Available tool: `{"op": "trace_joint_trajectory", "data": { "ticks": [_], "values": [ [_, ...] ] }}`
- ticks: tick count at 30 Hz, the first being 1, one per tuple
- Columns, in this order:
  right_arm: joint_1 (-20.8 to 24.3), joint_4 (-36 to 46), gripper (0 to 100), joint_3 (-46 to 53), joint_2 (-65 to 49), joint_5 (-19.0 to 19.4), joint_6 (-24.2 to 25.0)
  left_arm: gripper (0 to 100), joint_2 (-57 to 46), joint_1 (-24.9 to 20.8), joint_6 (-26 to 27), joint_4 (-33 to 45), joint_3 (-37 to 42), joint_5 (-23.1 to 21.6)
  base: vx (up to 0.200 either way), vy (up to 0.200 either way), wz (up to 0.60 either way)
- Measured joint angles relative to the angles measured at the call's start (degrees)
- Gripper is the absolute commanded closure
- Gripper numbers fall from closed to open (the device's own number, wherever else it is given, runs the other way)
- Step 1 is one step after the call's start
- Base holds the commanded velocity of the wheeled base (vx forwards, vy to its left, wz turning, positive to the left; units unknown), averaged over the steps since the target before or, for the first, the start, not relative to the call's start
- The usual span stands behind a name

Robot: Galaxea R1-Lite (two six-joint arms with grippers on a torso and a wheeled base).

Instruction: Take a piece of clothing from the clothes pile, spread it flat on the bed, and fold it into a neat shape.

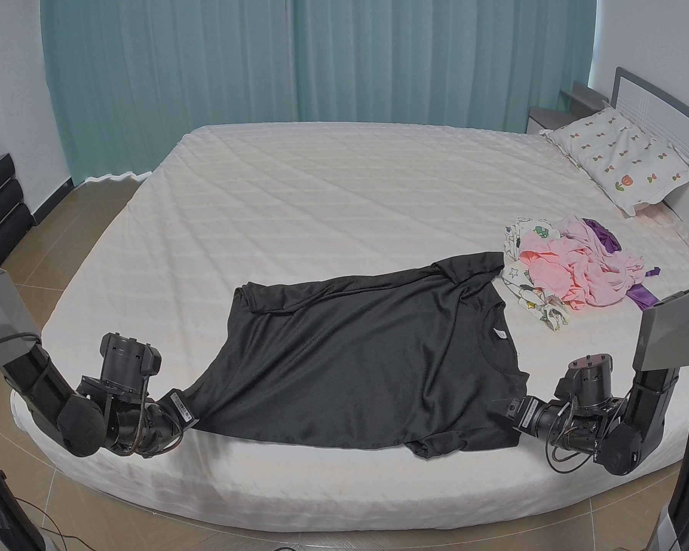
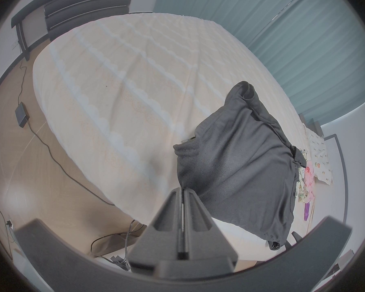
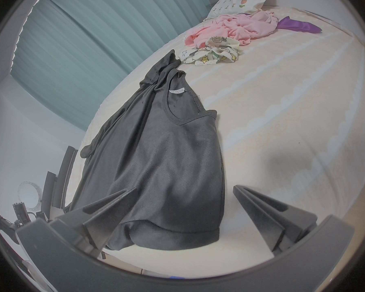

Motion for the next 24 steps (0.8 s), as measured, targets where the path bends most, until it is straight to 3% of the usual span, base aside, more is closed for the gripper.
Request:
{"op": "trace_joint_trajectory", "data": {
  "ticks": [10, 18, 24],
  "values": [
    [-2.68, 0.95, 100, -6.89, 1.73, 3.06, 1.73, 100, -0.68, 1.63, -0.39, -0.66, -0.66, -2.0, 0.0, 0.0, 0.0],
    [-5.55, 9.79, 100, -20.36, -0.26, 3.28, 3.91, 100, -0.35, 4.19, -2.71, -2.93, -2.21, -2.72, 0.0, 0.0, 0.0],
    [-6.4, 12.86, 100, -31.55, 2.04, 2.93, 4.82, 100, 2.04, 5.38, -5.56, -8.77, -2.97, -2.66, 0.0, 0.0, 0.0]
  ]
}}
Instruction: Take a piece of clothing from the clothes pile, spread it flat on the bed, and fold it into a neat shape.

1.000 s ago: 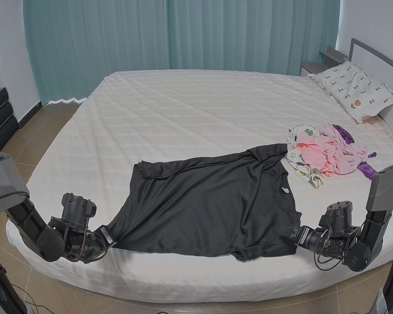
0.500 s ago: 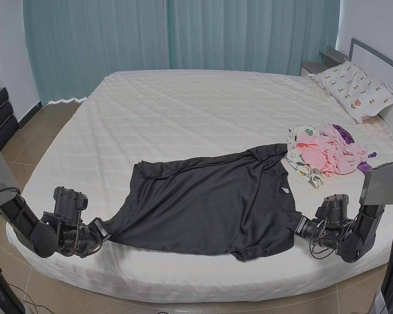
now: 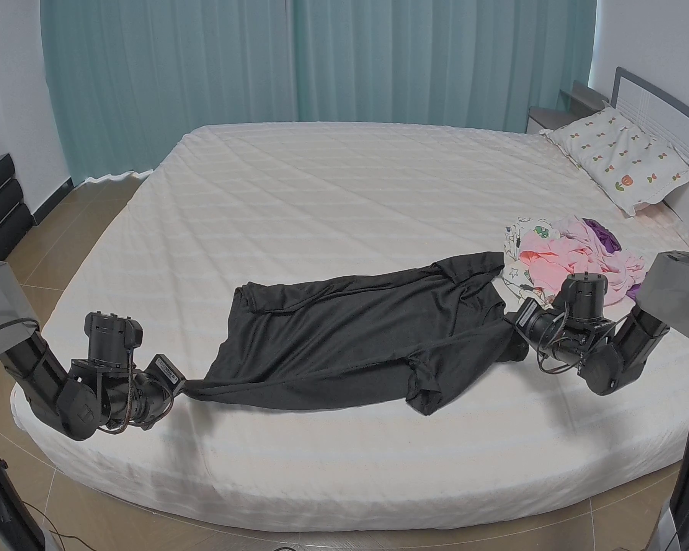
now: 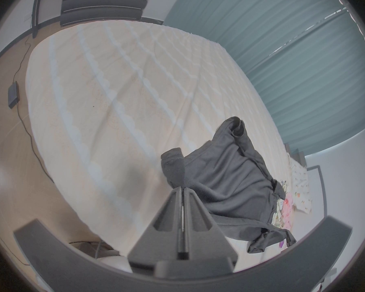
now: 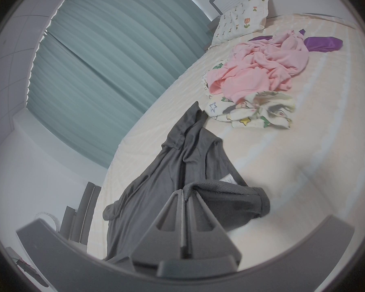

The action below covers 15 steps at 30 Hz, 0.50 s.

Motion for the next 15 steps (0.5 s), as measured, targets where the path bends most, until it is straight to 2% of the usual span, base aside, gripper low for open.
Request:
{"op": "trace_joint_trajectory", "data": {
  "ticks": [8, 9, 15],
  "values": [
    [0.16, 0.65, 100, -9.13, 6.21, -0.22, 0.37, 100, 3.69, 0.56, -1.45, -3.61, -0.41, 0.18, 0.0, 0.0, 0.0],
    [0.22, 0.44, 0, -10.34, 6.94, -0.41, 0.39, 100, 4.02, 0.63, -1.5, -3.67, -0.49, 0.18, 0.0, 0.0, 0.0],
    [1.05, -2.28, 0, -15.01, 11.11, -3.29, 0.88, 100, 5.49, 0.94, -2.19, -3.94, -0.96, 0.22, 0.0, 0.0, 0.0]
  ]
}}
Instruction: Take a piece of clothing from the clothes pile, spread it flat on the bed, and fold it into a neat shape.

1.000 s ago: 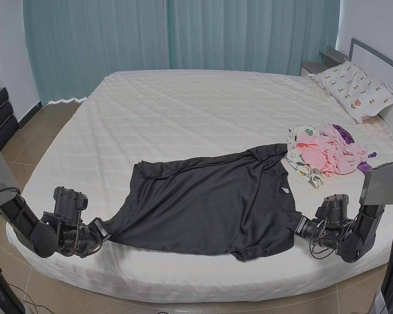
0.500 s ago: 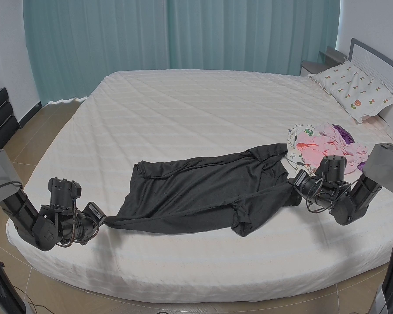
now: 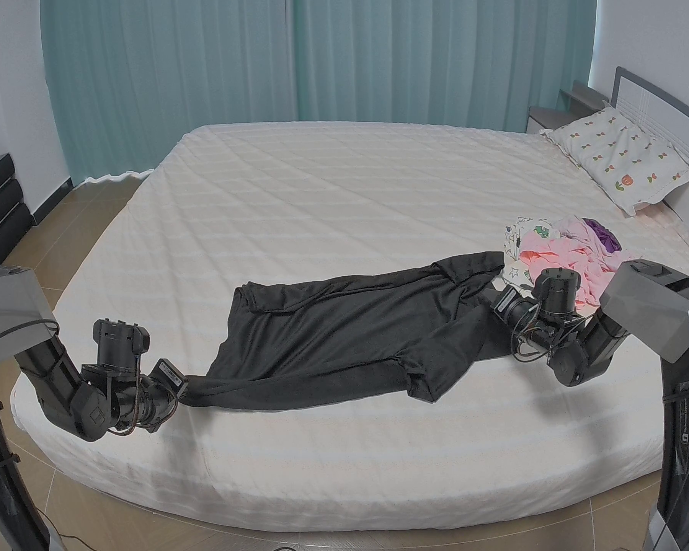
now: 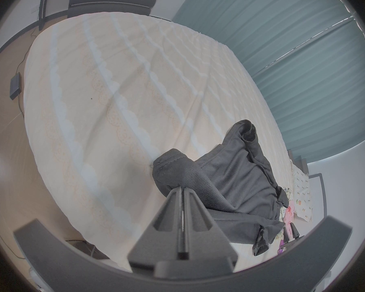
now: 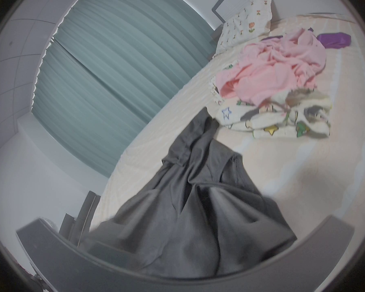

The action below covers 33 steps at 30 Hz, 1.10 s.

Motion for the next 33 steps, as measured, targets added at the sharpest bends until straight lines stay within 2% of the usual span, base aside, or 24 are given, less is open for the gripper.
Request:
{"op": "trace_joint_trajectory", "data": {
  "ticks": [4, 10, 15, 18, 26, 33],
  "values": [
    [0.02, 1.65, 0, 0.04, 1.22, 0.61, -0.09, 100, 0.63, 0.06, -0.4, -0.02, -0.33, 0.05, 0.0, 0.0, 0.0],
    [-2.23, 10.76, 0, 1.8, -1.77, 3.54, -2.21, 100, 1.13, 0.15, -0.54, -0.02, -0.52, 0.07, 0.0, 0.0, 0.0],
    [-3.01, 11.18, 0, 6.13, -5.42, 6.9, -2.46, 100, 1.24, 0.17, -0.57, -0.02, -0.55, 0.07, 0.0, 0.0, 0.0],
    [-1.16, 11.61, 0, 10.09, -7.34, 8.46, -2.27, 100, 1.24, 0.17, -0.55, -0.02, -0.55, 0.05, 0.0, 0.0, 0.0],
    [6.28, 12.04, 0, 14.15, -8.98, 9.06, 0.57, 100, 1.24, 0.17, -0.6, -0.02, -0.44, 0.0, 0.0, 0.0, 0.0],
    [10.72, 12.19, 0, 14.73, -7.36, 6.24, 0.74, 100, 1.24, 0.15, -0.57, -0.02, -0.46, 0.0, 0.0, 0.0, 0.0]
  ]
}}
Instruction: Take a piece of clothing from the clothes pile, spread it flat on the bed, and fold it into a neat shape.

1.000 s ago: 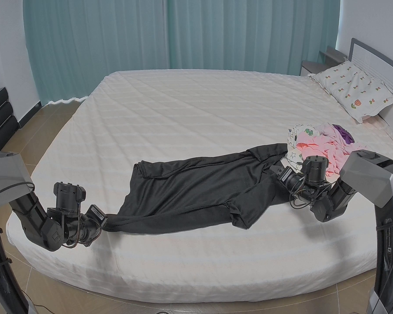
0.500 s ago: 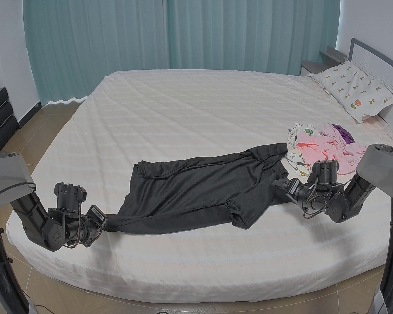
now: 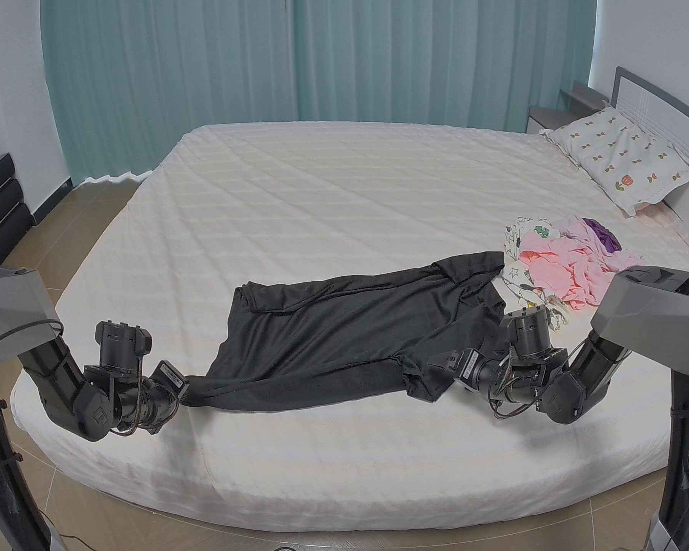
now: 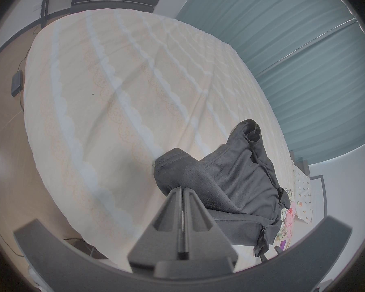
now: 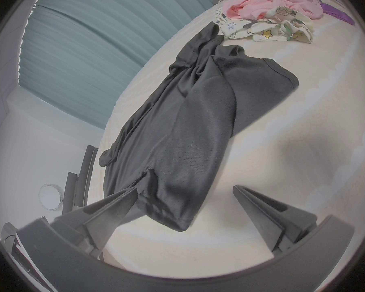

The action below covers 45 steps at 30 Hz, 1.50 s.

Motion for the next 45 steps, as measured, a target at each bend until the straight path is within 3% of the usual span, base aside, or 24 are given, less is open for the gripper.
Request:
{"op": "trace_joint_trajectory", "data": {
  "ticks": [5, 6, 16, 27, 32, 37, 45],
  "values": [
    [0.61, -0.06, 0, -0.26, 1.16, -0.24, -0.06, 100, -0.05, -0.04, -0.02, 0.0, -0.09, -0.01, 0.0, 0.0, 0.0],
    [0.66, -0.11, 100, -0.46, 1.4, -0.24, -0.05, 100, -0.05, -0.04, 0.0, 0.0, -0.09, -0.01, 0.0, 0.0, 0.0],
    [0.66, -0.17, 100, -3.89, 3.69, -3.39, 0.24, 100, -0.09, 0.0, -0.02, 0.0, -0.17, -0.01, 0.0, 0.0, 0.0],
    [-1.21, 2.95, 100, 2.04, -3.63, -2.65, -0.11, 100, -0.61, -0.06, 0.22, 0.1, 0.57, -0.01, 0.0, 0.0, 0.0],
    [-3.61, 10.92, 100, 6.34, -11.48, 0.57, -1.95, 100, -2.65, -0.48, 1.1, 0.33, 2.47, -0.26, 0.0, 0.0, 0.0],
    [-7.36, 21.81, 100, 9.84, -18.85, 3.62, -7.41, 100, -6.58, -2.65, 4.3, 1.66, 5.9, -0.01, 0.0, 0.0, 0.0],
    [-12.26, 33.96, 100, 12.74, -27.37, 4.96, -15.85, 100, -14.36, -6.53, 10.19, 16.12, 9.45, 2.67, 0.0, 0.0, 0.0]
  ]
}}
